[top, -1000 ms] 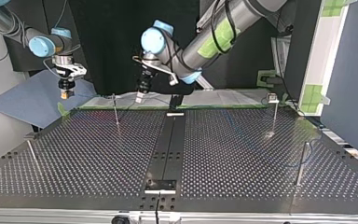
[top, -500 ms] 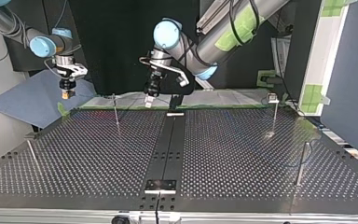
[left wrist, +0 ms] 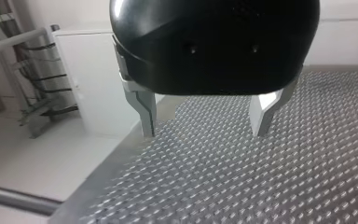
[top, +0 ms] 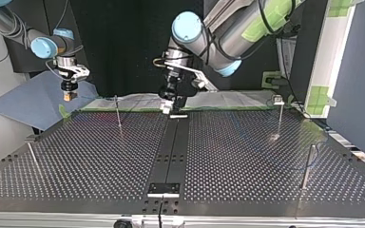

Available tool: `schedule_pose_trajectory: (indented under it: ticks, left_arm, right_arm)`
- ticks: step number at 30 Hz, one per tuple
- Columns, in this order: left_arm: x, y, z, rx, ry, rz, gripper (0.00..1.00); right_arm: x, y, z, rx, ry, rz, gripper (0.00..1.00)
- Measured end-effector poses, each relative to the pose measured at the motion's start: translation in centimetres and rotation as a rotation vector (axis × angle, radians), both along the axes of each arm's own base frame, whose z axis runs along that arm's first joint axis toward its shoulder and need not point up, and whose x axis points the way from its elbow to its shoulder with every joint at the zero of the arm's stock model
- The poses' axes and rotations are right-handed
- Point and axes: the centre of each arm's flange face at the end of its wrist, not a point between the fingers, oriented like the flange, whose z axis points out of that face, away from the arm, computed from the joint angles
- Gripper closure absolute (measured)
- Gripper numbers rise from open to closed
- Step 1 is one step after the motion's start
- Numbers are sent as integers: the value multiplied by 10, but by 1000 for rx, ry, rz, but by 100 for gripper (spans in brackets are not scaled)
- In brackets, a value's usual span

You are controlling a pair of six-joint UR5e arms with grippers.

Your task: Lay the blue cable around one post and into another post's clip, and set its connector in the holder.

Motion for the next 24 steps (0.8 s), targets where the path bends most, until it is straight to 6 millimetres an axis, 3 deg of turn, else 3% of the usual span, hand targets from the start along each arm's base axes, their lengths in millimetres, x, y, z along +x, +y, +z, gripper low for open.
schedule_pose_trajectory:
  ticks: [14,24]
  left_arm:
    - [-7,40,-35,34,6,126,0]
    - [-28,62,-67,103,64,166,0]
  right_arm:
    - [1,0,0,0,-1,7,100]
    - [1,0,0,1,-3,11,100]
